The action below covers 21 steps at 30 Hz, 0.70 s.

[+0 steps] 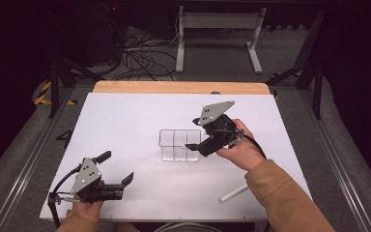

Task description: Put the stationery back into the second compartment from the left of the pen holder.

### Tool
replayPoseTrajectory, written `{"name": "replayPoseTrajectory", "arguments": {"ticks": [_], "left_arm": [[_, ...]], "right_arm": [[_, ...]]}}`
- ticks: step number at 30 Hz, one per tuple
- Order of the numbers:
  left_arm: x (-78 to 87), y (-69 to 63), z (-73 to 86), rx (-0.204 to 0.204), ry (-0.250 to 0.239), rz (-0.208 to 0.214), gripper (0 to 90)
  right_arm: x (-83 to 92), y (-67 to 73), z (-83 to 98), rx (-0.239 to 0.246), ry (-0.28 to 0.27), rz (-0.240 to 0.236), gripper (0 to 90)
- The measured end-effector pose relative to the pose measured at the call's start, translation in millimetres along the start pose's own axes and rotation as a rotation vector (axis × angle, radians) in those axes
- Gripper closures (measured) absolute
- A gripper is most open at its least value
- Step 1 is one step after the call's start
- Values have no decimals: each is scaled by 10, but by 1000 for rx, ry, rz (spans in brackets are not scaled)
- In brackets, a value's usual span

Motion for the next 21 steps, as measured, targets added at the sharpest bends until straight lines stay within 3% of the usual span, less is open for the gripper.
{"name": "replayPoseTrajectory", "arguments": {"ticks": [7,21], "left_arm": [[-4,-13,4,9,5,3,28],[-10,-14,2,2,6,5,28]], "right_arm": [[213,-10,108,-51,-43,18,0],[389,116,322,-12,-4,67,3]]}}
Point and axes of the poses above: each handheld gripper's, and its own axes: x roughly backward along the jaws, z roughly out of its underside, y roughly to its left, the point moved 7 cm from there along -x, roughly forward along the jaws, and after that the axes turned 9 degrees about -z, right-handed, at the moved point
